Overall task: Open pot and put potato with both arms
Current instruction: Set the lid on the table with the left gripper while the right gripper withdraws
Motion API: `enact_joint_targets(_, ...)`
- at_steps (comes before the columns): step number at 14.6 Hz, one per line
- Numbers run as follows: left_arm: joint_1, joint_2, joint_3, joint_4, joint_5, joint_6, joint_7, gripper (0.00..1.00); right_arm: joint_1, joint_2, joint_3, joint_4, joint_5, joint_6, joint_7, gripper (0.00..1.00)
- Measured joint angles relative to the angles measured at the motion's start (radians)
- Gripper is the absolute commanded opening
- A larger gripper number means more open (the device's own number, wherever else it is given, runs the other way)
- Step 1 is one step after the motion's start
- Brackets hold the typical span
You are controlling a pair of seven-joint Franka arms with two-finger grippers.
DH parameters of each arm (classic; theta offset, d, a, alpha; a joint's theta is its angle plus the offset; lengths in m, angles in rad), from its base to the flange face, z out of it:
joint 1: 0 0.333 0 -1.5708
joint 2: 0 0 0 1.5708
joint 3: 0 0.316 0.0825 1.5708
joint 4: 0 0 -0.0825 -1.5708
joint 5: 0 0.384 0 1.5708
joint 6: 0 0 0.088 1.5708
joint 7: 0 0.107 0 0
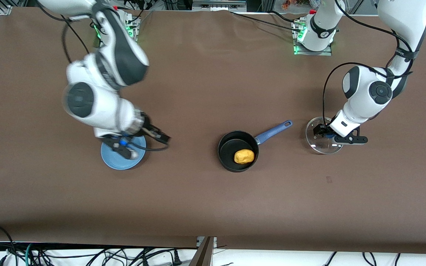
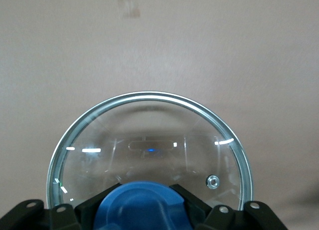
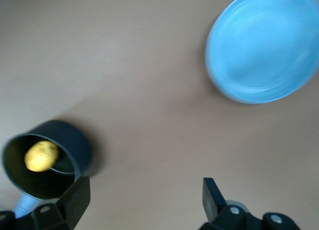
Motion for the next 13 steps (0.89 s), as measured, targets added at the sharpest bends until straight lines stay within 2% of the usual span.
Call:
enact_joint_targets(3,0.026,0.012,0.000,-0.027,0.017,0.012,0.004,0.21,-0.020,-0.134,-0.100,-0.074,0.019,-0.129,-0.177,0.99)
enact_joint_targets(6,0.042,0.031,0.000,-0.054,0.018,0.065,0.011,0.21,-0.023,-0.258,-0.183,-0.187,0.018,-0.157,-0.365,0.99)
enact_joint_targets(7,0.045,0.038,0.000,-0.063,0.018,0.085,0.013,0.24,-0.025,-0.294,-0.204,-0.223,0.013,-0.157,-0.427,0.99)
enact_joint_targets(11,0.052,0.054,0.000,-0.078,0.018,0.116,0.017,0.54,-0.058,-0.412,-0.234,-0.317,-0.104,-0.150,-0.639,0.99)
enact_joint_targets(13,0.057,0.055,0.000,-0.078,0.018,0.118,0.022,0.65,-0.058,-0.450,-0.243,-0.333,-0.158,-0.137,-0.703,0.99)
